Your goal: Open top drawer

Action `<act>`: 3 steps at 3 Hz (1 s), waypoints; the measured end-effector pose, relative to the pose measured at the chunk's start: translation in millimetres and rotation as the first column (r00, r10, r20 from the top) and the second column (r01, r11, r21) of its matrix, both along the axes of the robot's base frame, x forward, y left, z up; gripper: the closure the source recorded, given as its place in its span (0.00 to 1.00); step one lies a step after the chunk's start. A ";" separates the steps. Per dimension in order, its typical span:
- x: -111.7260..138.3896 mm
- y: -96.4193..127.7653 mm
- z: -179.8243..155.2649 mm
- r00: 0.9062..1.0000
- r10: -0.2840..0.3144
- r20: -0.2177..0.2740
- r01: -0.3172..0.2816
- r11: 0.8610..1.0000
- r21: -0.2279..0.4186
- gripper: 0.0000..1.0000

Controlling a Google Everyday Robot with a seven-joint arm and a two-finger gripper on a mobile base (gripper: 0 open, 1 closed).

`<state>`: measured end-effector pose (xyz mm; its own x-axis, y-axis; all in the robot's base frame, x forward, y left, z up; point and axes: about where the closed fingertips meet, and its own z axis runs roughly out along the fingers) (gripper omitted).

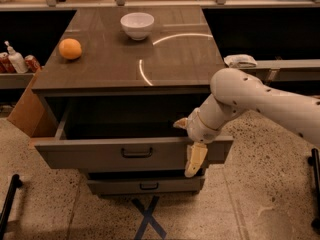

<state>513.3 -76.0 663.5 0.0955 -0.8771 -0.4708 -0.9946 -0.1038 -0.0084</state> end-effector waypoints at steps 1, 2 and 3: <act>-20.1 3.8 -1.7 0.999 0.024 -0.029 -0.025 0.999 -0.024 0.21; -34.8 4.9 -0.7 0.998 0.036 -0.045 -0.038 0.999 -0.034 0.45; -51.0 3.9 0.2 0.997 0.040 -0.060 -0.042 0.998 -0.035 0.68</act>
Offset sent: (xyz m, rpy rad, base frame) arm -0.0505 0.0042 0.0022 -0.0484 0.0582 0.0467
